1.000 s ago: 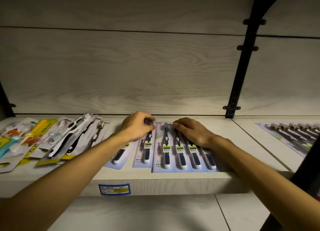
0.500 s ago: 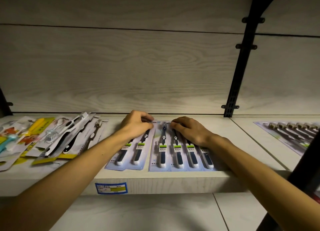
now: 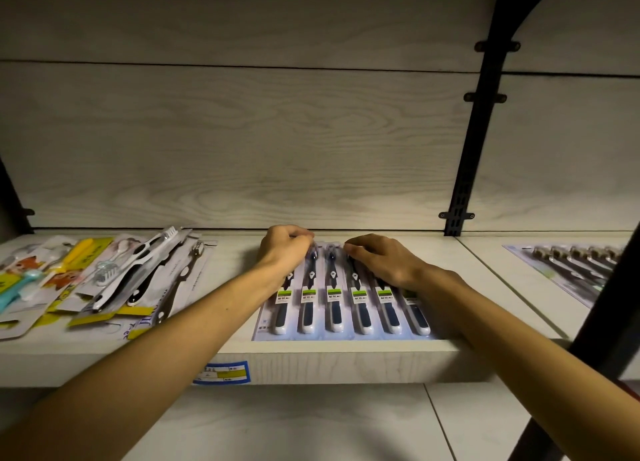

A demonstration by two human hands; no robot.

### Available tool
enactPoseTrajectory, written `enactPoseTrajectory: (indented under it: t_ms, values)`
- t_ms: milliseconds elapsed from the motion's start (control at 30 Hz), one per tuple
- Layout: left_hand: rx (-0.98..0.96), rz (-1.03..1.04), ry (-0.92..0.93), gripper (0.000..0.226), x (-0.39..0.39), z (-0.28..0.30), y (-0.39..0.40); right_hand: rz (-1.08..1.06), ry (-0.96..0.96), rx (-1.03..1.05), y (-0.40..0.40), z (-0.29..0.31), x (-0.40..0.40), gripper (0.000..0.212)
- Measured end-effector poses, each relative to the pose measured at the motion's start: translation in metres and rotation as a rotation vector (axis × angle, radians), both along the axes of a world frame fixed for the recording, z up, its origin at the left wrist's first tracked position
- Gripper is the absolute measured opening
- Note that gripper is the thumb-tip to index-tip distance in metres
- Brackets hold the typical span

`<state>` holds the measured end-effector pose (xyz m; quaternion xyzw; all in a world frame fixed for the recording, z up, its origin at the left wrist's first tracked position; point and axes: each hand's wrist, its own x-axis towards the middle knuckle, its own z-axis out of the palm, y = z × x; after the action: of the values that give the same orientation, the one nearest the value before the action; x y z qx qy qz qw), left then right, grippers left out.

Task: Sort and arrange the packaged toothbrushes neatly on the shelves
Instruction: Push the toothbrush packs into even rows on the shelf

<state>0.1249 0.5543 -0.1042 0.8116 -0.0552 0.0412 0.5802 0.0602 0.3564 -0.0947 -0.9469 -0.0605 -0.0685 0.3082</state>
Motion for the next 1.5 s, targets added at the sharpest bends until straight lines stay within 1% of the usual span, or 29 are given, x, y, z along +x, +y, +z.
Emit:
enactPoseTrajectory:
  t_ms: [67, 133, 200, 233, 300, 367, 400, 500, 667, 767, 833, 900, 967, 1033, 1167, 1233, 1300, 1367, 1433, 1500]
  values:
    - [0.063, 0.011, -0.052, 0.020, -0.001, -0.002, 0.001, 0.002, 0.018, 0.007, 0.000, 0.000, -0.002, 0.039]
    - [0.188, 0.022, -0.125, 0.016, -0.003, -0.002, -0.002, 0.004, 0.030, 0.005, 0.001, 0.001, -0.003, 0.042]
    - [0.302, -0.001, -0.158, 0.008, -0.009, 0.003, -0.006, -0.001, 0.036, -0.003, 0.003, 0.002, -0.005, 0.050]
    - [0.378, -0.028, -0.180, 0.009, -0.014, 0.008, -0.006, -0.006, 0.037, -0.012, 0.003, 0.004, -0.008, 0.055]
    - [0.603, -0.114, -0.291, 0.037, -0.030, 0.017, 0.003, -0.023, 0.018, -0.078, 0.004, 0.004, -0.018, 0.064]
    - [0.792, -0.206, -0.411, 0.053, -0.049, 0.018, 0.017, -0.036, -0.024, -0.174, 0.002, -0.001, -0.032, 0.063]
    - [0.844, -0.255, -0.402, 0.057, -0.060, 0.015, 0.024, -0.023, -0.038, -0.207, 0.001, -0.005, -0.040, 0.061]
    - [0.956, -0.374, -0.268, 0.058, -0.085, 0.000, 0.025, 0.041, -0.035, -0.255, 0.000, -0.014, -0.055, 0.051]
    - [0.957, -0.367, -0.334, 0.053, -0.089, -0.002, -0.002, 0.024, 0.013, -0.312, -0.015, -0.008, -0.059, 0.051]
    - [0.949, -0.379, -0.364, 0.053, -0.089, -0.008, -0.019, -0.014, 0.033, -0.301, -0.034, -0.010, -0.066, 0.051]
    - [0.939, -0.398, -0.375, 0.055, -0.093, -0.010, -0.032, -0.081, -0.018, -0.327, -0.045, -0.011, -0.075, 0.050]
    - [0.956, -0.409, -0.390, 0.063, -0.096, -0.010, -0.046, -0.160, -0.105, -0.379, -0.053, -0.010, -0.087, 0.046]
    - [0.966, -0.415, -0.390, 0.071, -0.098, -0.010, -0.059, -0.159, -0.121, -0.315, -0.060, -0.011, -0.099, 0.043]
    - [0.968, -0.432, -0.390, 0.073, -0.099, -0.010, -0.071, -0.128, -0.073, -0.256, -0.069, -0.012, -0.107, 0.043]
    - [0.975, -0.445, -0.415, 0.076, -0.104, -0.011, -0.092, -0.151, 0.020, -0.433, -0.079, -0.009, -0.119, 0.048]
    - [0.955, -0.457, -0.405, 0.078, -0.105, -0.012, -0.101, -0.207, 0.041, -0.460, -0.080, -0.008, -0.121, 0.049]
    - [0.912, -0.481, -0.381, 0.069, -0.104, -0.010, -0.107, -0.271, 0.029, -0.454, -0.080, -0.005, -0.124, 0.048]
    - [0.792, -0.503, -0.320, 0.057, -0.102, -0.006, -0.108, -0.296, 0.036, -0.433, -0.079, -0.002, -0.126, 0.045]
    - [0.638, -0.519, -0.259, 0.057, -0.099, 0.000, -0.104, -0.318, 0.048, -0.393, -0.077, 0.001, -0.130, 0.041]
    - [0.569, -0.520, -0.282, 0.060, -0.095, 0.005, -0.094, -0.369, 0.010, -0.396, -0.072, 0.004, -0.130, 0.037]
